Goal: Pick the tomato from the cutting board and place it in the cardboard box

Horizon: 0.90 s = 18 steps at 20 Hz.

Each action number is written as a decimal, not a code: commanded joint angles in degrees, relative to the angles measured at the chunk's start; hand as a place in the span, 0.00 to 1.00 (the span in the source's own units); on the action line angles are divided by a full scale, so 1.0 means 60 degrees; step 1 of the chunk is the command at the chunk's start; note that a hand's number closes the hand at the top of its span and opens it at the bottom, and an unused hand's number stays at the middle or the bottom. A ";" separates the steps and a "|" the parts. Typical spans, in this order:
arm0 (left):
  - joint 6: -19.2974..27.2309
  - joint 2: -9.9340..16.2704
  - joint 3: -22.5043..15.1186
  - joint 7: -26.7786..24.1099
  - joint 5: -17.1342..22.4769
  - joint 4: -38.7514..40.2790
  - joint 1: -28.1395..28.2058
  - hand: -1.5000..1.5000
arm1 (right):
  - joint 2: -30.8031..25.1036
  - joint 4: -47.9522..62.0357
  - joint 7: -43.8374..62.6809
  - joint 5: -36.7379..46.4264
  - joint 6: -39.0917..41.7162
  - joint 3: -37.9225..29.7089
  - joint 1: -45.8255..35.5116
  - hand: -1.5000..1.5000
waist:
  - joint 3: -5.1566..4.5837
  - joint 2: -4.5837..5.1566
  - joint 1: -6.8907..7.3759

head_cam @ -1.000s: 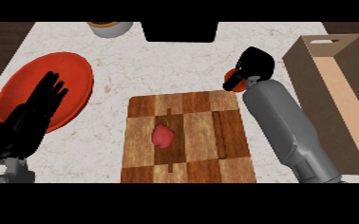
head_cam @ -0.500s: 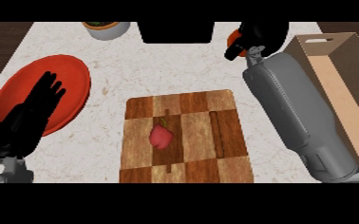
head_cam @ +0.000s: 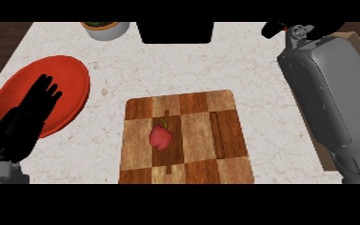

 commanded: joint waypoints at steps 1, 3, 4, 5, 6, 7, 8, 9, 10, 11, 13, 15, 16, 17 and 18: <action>-0.0247 -0.0069 0.0023 -0.0436 -0.0052 0.0190 0.0236 0.50 | -0.0757 -0.0443 0.0587 0.0012 0.0852 -0.0782 -0.0009 1.00 | 0.0002 0.0023 0.0019; -0.0132 -0.0144 0.0008 -0.0474 -0.0158 0.0229 0.0098 0.50 | -0.0859 -0.0541 0.0413 -0.0011 0.0942 -0.1012 0.0317 1.00 | 0.0004 0.0036 0.0022; 0.0059 -0.0031 0.0075 0.0166 -0.0020 -0.0156 -0.0134 0.50 | -0.0952 -0.0915 0.0398 0.0196 0.0899 -0.0890 0.0786 1.00 | 0.0008 0.0023 0.0004; -0.0181 0.0226 0.0304 0.0310 0.0196 -0.0112 -0.0100 0.50 | -0.1031 -0.0794 0.0156 0.0164 0.0898 -0.0997 0.0899 1.00 | 0.0008 0.0034 0.0046; 0.0028 -0.0336 -0.0119 -0.0247 -0.0224 -0.0181 0.0258 0.50 | -0.0955 -0.1228 0.0340 0.0081 0.1583 -0.0944 0.0883 1.00 | 0.0005 0.0022 0.0036; -0.0001 -0.0166 -0.0170 0.0195 -0.0196 -0.0347 0.0076 0.50 | -0.1166 -0.0838 -0.0147 -0.0008 0.1231 -0.1196 0.1116 1.00 | 0.0008 0.0038 0.0056; -0.0304 0.0077 0.0288 -0.0025 0.0180 -0.0233 0.0138 0.50 | -0.1427 -0.0646 -0.0576 -0.0131 0.1068 -0.1419 0.1333 1.00 | 0.0007 0.0045 0.0078; 0.0172 -0.0331 -0.0141 0.0294 -0.0158 -0.0802 0.0291 0.50 | -0.1636 -0.0462 -0.0838 -0.0180 0.0869 -0.1693 0.1292 1.00 | 0.0010 0.0047 0.0107; -0.0275 -0.0127 0.0087 -0.0254 -0.0143 0.0059 0.0059 0.50 | -0.1592 -0.0283 -0.1040 -0.0023 0.0573 -0.1706 0.1124 1.00 | 0.0006 0.0063 0.0111; 0.0103 -0.0139 0.0038 0.0176 -0.0257 0.0078 -0.0411 0.50 | -0.1904 -0.0104 -0.1622 -0.0301 0.0372 -0.1992 0.1438 1.00 | 0.0009 0.0069 0.0079; 0.0065 -0.0078 0.0075 0.0271 -0.0267 0.0261 -0.0814 0.50 | -0.1386 -0.0012 -0.1474 0.0141 -0.0296 -0.1697 0.1675 1.00 | 0.0007 0.0074 0.0107; -0.0336 0.0240 0.0451 0.0572 0.0177 -0.0439 -0.0118 0.50 | -0.1850 -0.0128 -0.2079 -0.0243 -0.0205 -0.2172 0.1995 1.00 | 0.0009 0.0058 0.0134; -0.0066 -0.0352 0.0050 -0.0105 -0.0268 -0.0120 -0.0016 0.50 | -0.1797 -0.0208 -0.2323 -0.0363 -0.0772 -0.2335 0.2612 1.00 | 0.0010 0.0063 0.0098; -0.0012 -0.0372 0.0026 0.0067 -0.0258 -0.0245 -0.0100 0.50 | -0.1501 -0.0275 -0.2272 -0.0196 -0.0964 -0.2108 0.2899 1.00 | 0.0010 0.0061 0.0102; 0.0210 -0.0691 -0.0390 -0.0202 -0.0746 0.0130 -0.0348 0.50 | -0.1458 -0.0176 -0.2153 -0.0152 -0.0831 -0.2120 0.2775 1.00 | 0.0008 0.0066 0.0086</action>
